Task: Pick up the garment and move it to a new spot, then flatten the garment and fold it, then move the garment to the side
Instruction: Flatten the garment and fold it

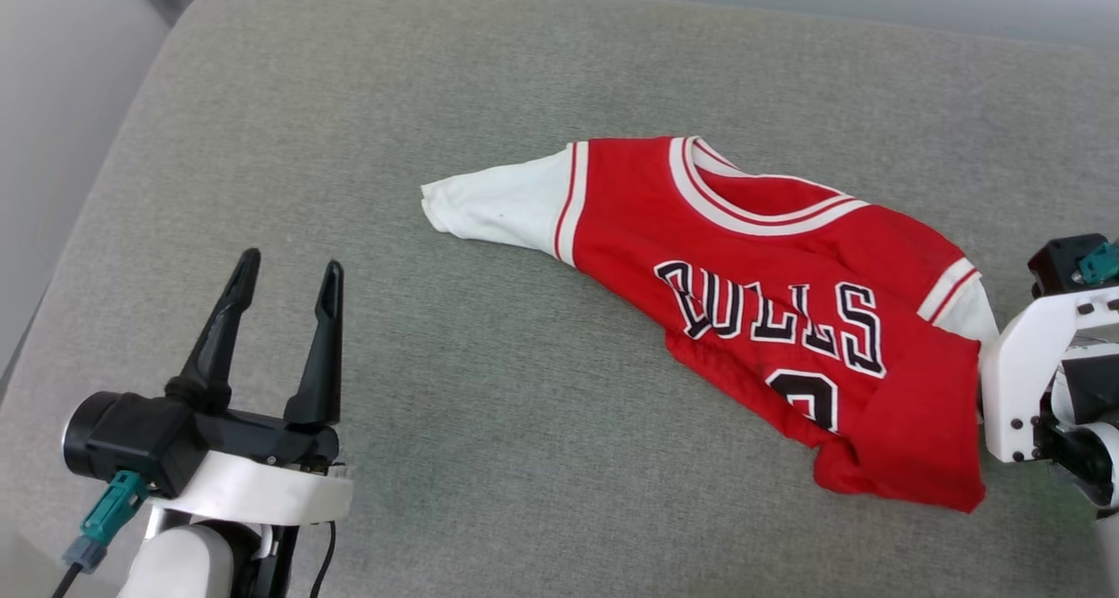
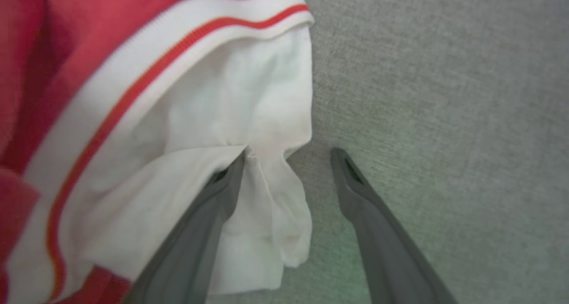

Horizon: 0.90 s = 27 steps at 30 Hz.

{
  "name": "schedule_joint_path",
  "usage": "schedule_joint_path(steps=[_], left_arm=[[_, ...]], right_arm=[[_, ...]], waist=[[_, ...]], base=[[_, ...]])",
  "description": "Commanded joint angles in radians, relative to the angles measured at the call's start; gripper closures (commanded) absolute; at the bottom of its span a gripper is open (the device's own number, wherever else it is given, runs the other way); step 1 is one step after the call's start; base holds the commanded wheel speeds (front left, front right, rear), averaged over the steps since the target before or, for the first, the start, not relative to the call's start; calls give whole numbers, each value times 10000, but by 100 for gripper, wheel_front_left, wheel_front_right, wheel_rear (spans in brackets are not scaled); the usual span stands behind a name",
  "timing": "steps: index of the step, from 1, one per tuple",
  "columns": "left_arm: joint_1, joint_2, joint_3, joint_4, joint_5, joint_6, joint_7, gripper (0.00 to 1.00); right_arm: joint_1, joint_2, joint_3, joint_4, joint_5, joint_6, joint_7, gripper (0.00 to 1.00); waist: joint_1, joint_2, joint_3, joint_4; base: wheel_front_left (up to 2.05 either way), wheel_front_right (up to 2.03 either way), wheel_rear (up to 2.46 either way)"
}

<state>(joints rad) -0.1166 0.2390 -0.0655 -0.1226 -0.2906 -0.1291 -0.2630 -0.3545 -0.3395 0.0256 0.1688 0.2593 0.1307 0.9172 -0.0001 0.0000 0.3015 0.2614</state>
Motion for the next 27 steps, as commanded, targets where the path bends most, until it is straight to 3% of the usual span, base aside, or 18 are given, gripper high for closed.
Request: schedule_joint_path(steps=[1, 3, 4, 5, 6, 19, 25, 26, 27], left_arm=[[-79, -53, -83, 65, 79, -7, -25, 0], [-49, -86, -65, 90, 92, -9, -25, 0], [-31, -92, -77, 95, 99, -10, -25, 0], [-3, -97, -88, 103, 106, -11, -25, 0], [106, -86, -113, 146, 139, -12, -25, 0], [203, 100, -140, 40, 250, -13, -25, 0], [181, 111, -127, 47, 221, -13, -26, 0], [152, 109, -136, 63, 223, -13, -26, 0], [128, 112, -140, 76, 223, -13, -26, 0]], right_arm=[[423, 144, 155, 482, 61, 0, -102, 0], [718, 132, 381, 804, 162, 15, -237, 0], [852, 88, 474, 934, 188, 15, -267, 5], [969, -20, 599, 1027, 162, 15, -299, 53], [1127, -542, 701, 1185, 17, 9, -546, 100], [260, -3084, 24, 833, -849, -4, -1744, 100], [102, -3162, -48, 1560, -1084, -6, -1864, 96], [116, -3098, 2, 1683, -1185, -4, -1969, 38], [55, -2984, -51, 1807, -1284, -6, -2130, 0]], waist=[[1, 0, -10, 205], [1, 0, -66, 280], [1, 0, -100, 307], [1, 0, -140, 326], [1, 0, -315, 331], [1, 0, -694, 152], [1, 0, -549, 91], [1, 0, -542, 77], [1, 0, -538, 57]], base=[[0, 0, 0], [0, 0, 0], [0, 0, 0], [0, 0, 0], [0, 0, 0], [0, 0, 0], [0, 0, 0], [0, 0, 0], [0, 0, 0]])
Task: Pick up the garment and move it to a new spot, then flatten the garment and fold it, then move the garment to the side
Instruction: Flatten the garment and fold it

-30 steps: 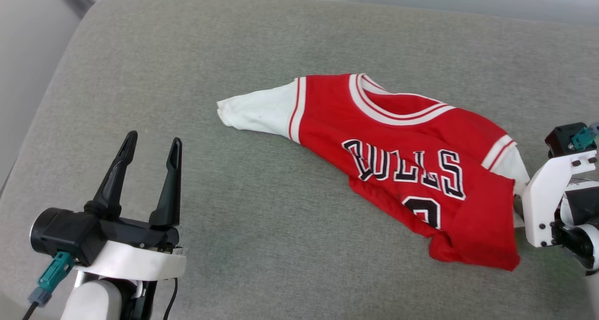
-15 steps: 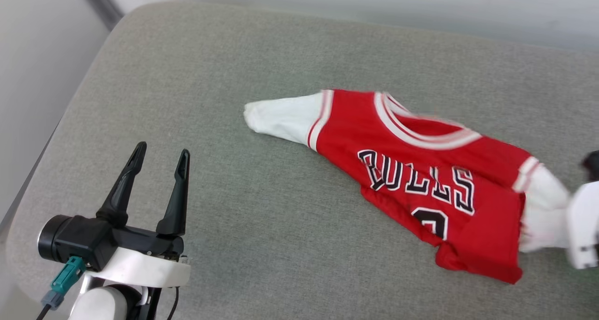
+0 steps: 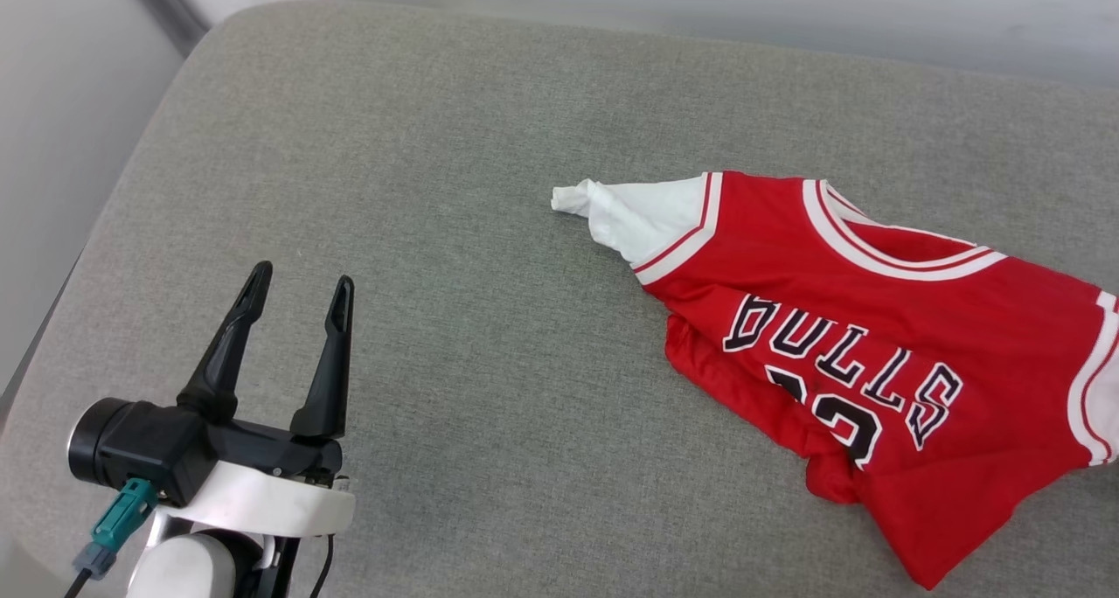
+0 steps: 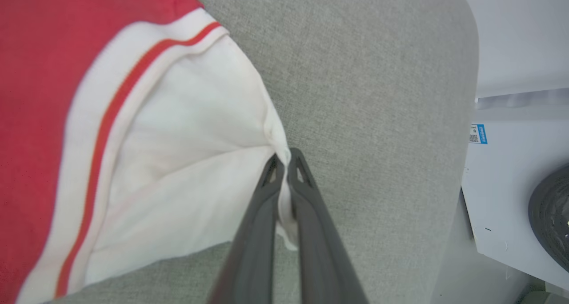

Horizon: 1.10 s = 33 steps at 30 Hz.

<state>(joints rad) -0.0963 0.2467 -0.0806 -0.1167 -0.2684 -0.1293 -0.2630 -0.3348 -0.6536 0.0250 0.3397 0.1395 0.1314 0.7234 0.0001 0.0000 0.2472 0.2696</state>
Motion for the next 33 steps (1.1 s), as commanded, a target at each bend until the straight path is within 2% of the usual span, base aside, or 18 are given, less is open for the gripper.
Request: schedule_joint_path(steps=[1, 7, 13, 19, 23, 24, 27, 33], left_arm=[[-106, 45, 14, 37, 5, -11, -26, 0], [-36, 130, 144, 82, -11, -11, -26, 0], [101, 126, 332, 34, -178, -12, -26, 0], [237, 149, 503, 95, -485, -12, -26, 0], [315, 140, 550, 179, -768, -12, -24, 0], [315, 140, 550, 179, -768, -12, -24, 0], [331, 332, 328, 401, -1046, -12, -26, 0], [-280, 1166, -258, 694, -2036, -12, 83, 0]], right_arm=[[-207, 317, -65, 187, -138, -12, -369, 0], [-605, 980, -93, 96, -241, -12, -1530, 0], [-602, 1835, -318, -860, 72, -12, -3039, 0], [326, 3093, -855, -2259, 437, -11, -4760, 0], [1224, 4181, -1185, -3067, 549, -11, -6133, 0], [1224, 4181, -1185, -3067, 549, -11, -6133, 0], [1768, 5094, -1474, -3437, 674, -11, -7141, 0], [2181, 5767, -1474, -4061, 470, -9, -8479, 0]], waist=[[-1, 0, -2, -54], [-1, 0, -270, -454], [-1, 0, -689, -1083], [-1, 0, -969, -1730], [-1, 0, -1037, -2129], [-1, 0, -1037, -2129], [-1, 0, -1021, -2425], [-1, 0, -692, -3030]], base=[[0, 0, 0], [0, 0, 0], [0, 0, 0], [0, 0, 0], [0, 0, 0], [0, 0, 0], [0, 0, 0], [0, 0, 0]])
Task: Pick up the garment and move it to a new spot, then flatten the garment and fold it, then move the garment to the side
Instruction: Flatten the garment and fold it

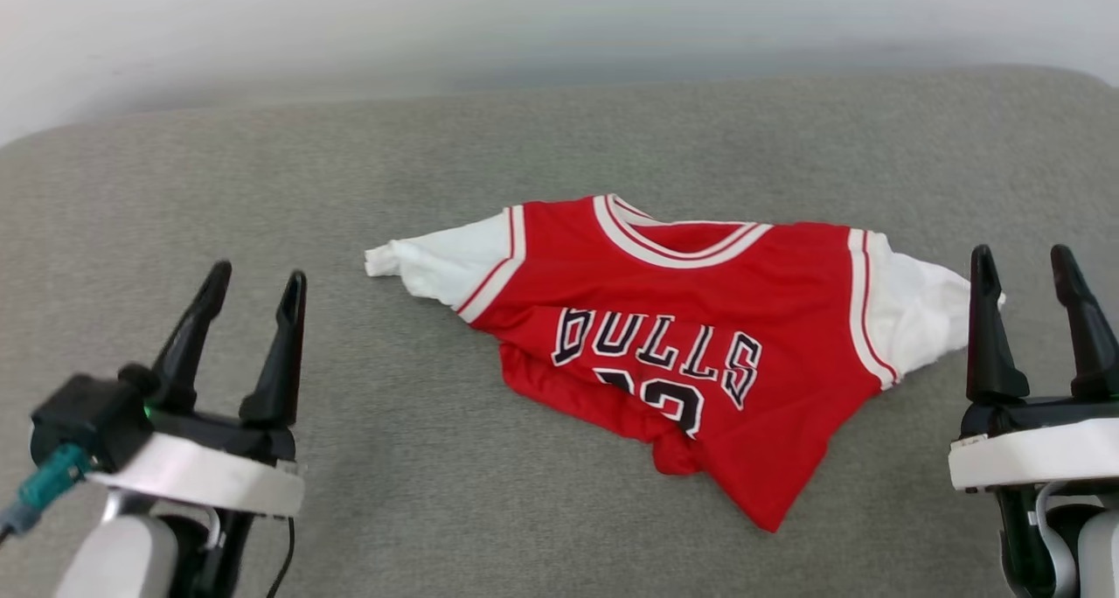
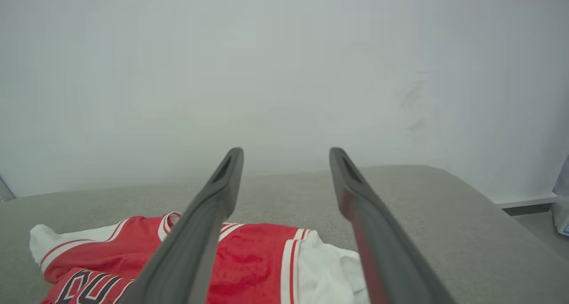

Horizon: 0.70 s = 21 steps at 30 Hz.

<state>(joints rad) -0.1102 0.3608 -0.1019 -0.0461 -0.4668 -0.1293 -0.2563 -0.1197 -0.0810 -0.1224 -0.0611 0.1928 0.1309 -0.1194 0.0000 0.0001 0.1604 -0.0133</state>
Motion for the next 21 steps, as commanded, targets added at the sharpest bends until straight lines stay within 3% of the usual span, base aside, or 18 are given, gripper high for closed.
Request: schedule_joint_path(steps=[1, 5, 13, 17, 21], left_arm=[[-300, 242, -126, -1, -209, -12, 123, 0], [-1249, 1355, -663, -6, -758, -12, 842, 0], [-4096, 3879, -2356, 516, -2469, -11, 3802, 0], [-5365, 4808, -3337, 1116, -3672, -2, 5649, 0], [-6332, 5239, -3914, 1970, -5063, -2, 7866, 0]], right_arm=[[30, 89, 32, -160, -86, -3, -217, 0], [7, 210, 68, -458, -340, -3, -664, 0], [-311, 309, 253, -911, -373, -3, -1081, 0], [-426, 314, 477, -1016, -413, -3, -1301, 0], [-435, 318, 578, -787, -208, -3, -1390, 0]], waist=[[0, -1, 260, -312], [0, -1, 647, -693], [0, -1, 1720, -1331], [0, -1, 2244, -1624], [0, -1, 2703, -1821]], base=[[0, 0, 0], [0, 0, 0], [0, 0, 0], [0, 0, 0], [0, 0, 0]])
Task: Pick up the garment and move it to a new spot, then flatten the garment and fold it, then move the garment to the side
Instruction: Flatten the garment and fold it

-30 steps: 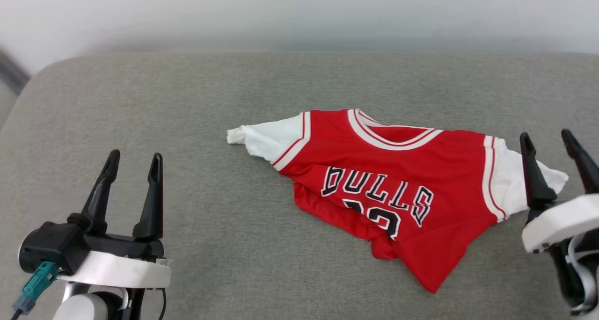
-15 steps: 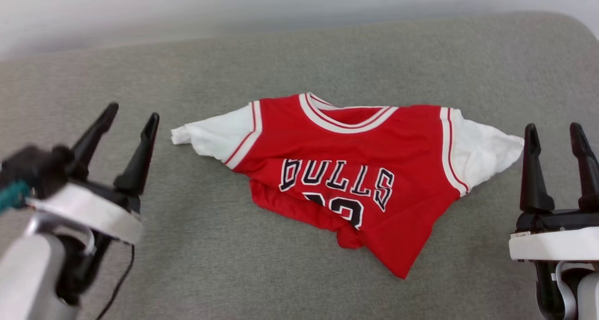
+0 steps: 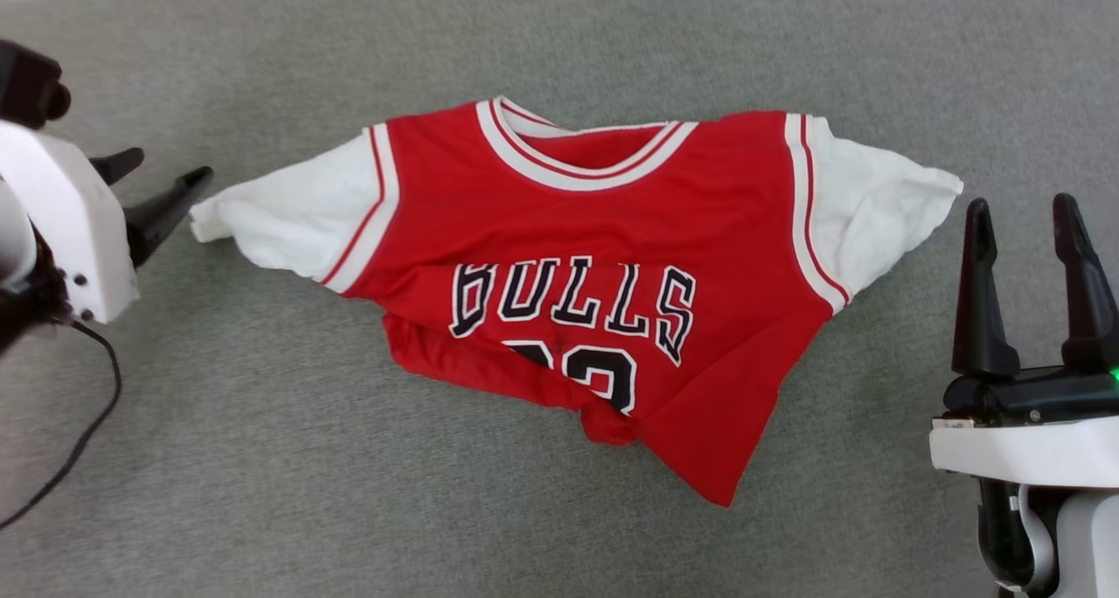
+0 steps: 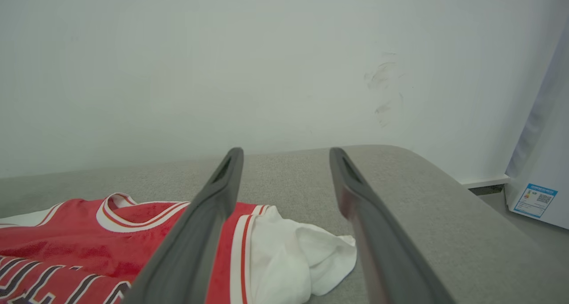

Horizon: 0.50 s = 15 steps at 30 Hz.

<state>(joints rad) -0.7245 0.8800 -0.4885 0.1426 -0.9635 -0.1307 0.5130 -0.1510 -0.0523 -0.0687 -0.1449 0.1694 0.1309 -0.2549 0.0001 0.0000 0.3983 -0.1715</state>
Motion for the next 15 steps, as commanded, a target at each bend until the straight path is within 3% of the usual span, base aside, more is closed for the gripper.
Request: schedule_joint_path(steps=[1, 8, 15], left_arm=[[-452, 124, -149, 239, -292, 12, 593, 0], [-1344, 471, -1109, 990, -1111, 12, 2508, 0], [-1431, 614, -2052, 1616, -836, 15, 2646, 0]], right_arm=[[-139, 31, 57, 108, 82, -3, -55, 0], [-288, 30, 134, 449, 537, -3, -100, 0], [-372, 31, 154, 312, 1306, -3, -100, 0]], waist=[[-1, 0, 435, -286], [-1, 0, 892, -518], [-1, 0, 1011, -602]], base=[[0, 0, 0], [0, 0, 0], [0, 0, 0]])
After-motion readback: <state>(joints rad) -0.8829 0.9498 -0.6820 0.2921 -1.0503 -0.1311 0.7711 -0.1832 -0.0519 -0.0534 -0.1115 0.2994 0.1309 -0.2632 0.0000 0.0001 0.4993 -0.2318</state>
